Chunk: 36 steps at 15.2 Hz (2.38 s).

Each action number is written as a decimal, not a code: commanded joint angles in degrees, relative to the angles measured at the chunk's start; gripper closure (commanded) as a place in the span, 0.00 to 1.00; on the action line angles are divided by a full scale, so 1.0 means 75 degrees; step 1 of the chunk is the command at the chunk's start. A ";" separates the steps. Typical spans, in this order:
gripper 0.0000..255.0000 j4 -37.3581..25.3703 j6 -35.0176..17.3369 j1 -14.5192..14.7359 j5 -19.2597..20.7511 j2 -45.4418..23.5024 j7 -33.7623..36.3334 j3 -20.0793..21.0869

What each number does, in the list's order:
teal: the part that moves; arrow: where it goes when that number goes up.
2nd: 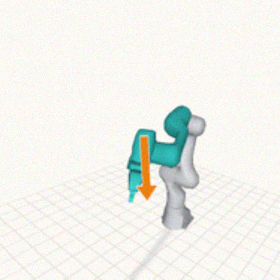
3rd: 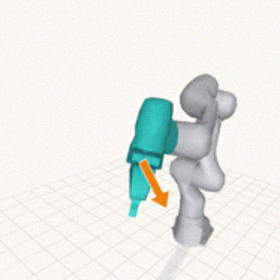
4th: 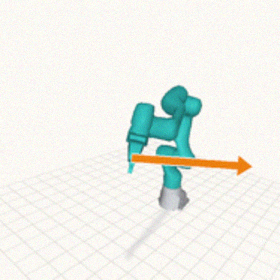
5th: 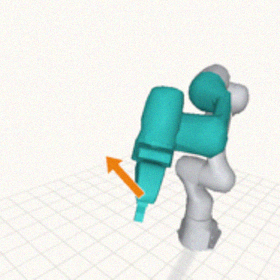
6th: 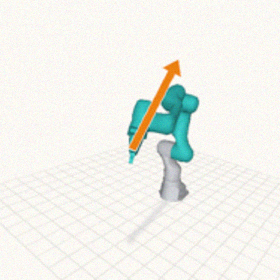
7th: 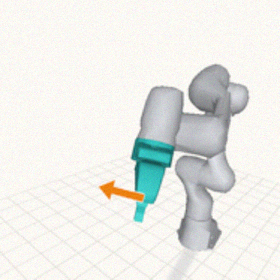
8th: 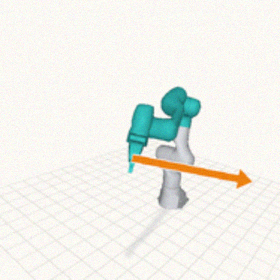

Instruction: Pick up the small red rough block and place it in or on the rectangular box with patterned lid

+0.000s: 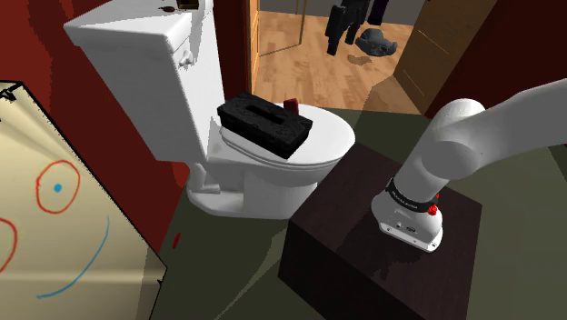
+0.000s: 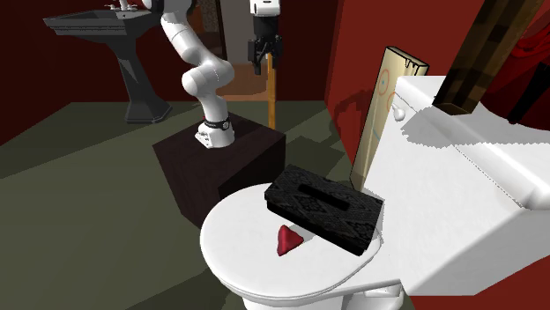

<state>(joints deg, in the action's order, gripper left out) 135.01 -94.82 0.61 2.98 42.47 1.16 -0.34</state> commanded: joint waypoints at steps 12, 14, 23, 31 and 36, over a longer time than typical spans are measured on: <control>0.00 0.0293 -0.2500 -0.0466 0.0337 -0.2329 0.0114 -0.0512; 0.00 0.0220 -0.2912 -0.0541 0.0373 -0.2836 0.0132 -0.0607; 0.00 -0.0572 -0.4474 -0.0849 0.0342 -0.5284 0.0140 -0.1017; 0.00 -0.1868 -0.5355 -0.1177 0.0002 -0.7561 0.0014 -0.1256; 0.00 -0.2955 -0.5630 -0.1463 -0.0278 -0.8992 -0.0074 -0.1306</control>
<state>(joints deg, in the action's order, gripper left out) 114.27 -136.24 -10.01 1.33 -22.64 0.56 -10.15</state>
